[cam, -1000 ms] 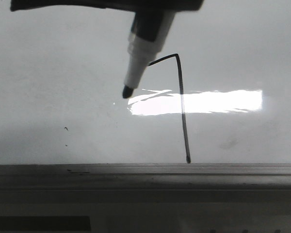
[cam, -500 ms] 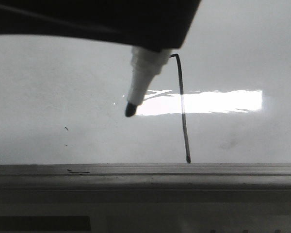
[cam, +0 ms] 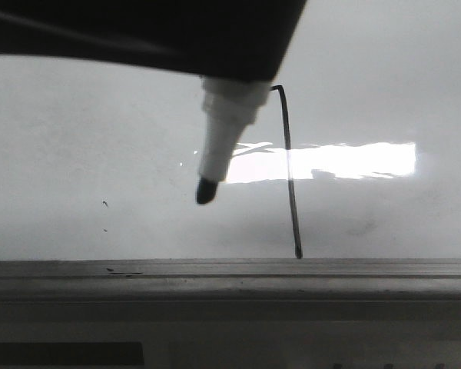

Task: Write number 7 on whiteboard

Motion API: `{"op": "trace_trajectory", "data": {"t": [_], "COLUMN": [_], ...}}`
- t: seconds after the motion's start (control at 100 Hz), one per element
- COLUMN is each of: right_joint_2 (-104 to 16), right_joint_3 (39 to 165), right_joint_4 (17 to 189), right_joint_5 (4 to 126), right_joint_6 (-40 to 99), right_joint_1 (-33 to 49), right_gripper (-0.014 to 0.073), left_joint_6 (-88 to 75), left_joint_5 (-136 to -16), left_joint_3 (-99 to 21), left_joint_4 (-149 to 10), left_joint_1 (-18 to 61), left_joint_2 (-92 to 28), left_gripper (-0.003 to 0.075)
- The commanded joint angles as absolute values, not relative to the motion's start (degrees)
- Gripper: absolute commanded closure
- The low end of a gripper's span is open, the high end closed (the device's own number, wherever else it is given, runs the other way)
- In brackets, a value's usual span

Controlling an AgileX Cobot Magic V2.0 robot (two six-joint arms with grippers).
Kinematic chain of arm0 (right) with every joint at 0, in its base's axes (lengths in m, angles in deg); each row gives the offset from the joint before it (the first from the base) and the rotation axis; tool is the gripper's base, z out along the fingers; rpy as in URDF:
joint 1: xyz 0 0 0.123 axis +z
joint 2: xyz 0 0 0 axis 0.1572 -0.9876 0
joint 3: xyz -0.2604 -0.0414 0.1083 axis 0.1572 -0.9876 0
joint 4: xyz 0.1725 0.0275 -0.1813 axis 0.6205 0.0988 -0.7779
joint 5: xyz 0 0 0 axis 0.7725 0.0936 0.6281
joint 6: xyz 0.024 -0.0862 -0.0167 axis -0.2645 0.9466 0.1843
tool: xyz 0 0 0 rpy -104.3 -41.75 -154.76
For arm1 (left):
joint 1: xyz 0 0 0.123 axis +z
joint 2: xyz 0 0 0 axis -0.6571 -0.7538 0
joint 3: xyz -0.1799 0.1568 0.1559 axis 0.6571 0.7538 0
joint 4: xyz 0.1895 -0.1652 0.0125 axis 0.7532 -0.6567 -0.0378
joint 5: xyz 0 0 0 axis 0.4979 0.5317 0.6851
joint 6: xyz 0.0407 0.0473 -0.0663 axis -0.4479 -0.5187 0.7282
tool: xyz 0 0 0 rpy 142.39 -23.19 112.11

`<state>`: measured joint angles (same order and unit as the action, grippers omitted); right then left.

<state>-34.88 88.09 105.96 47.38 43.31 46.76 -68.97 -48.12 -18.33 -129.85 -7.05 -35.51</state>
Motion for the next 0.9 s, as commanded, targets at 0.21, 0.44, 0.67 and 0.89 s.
{"op": "trace_trajectory", "data": {"t": [0.21, 0.44, 0.67, 0.89], "right_joint_2": [-31.98, -27.54, -25.59, -22.69], "right_joint_3": [90.11, 90.11, 90.11, 90.11], "right_joint_4": [111.67, 112.16, 115.73, 115.18], "right_joint_5": [59.08, 60.57, 59.87, 59.21], "right_joint_6": [42.2, 42.2, 42.2, 42.2], "right_joint_1": [47.03, 47.03, 47.03, 47.03], "right_gripper": [-0.0022, -0.0022, 0.0074, 0.0562], "left_joint_6": [-63.21, -60.72, -58.28, -44.62], "left_joint_5": [-52.35, -53.4, -54.86, -68.38], "left_joint_3": [-20.36, -20.36, -20.36, -20.36], "left_joint_4": [-131.03, -129.53, -129.86, -129.44], "left_joint_1": [-7.44, -7.44, -7.44, -7.44], "left_joint_2": [-35.16, -35.16, -35.16, -35.16], "left_gripper": [0.0741, 0.0741, 0.0741, 0.0741]}}
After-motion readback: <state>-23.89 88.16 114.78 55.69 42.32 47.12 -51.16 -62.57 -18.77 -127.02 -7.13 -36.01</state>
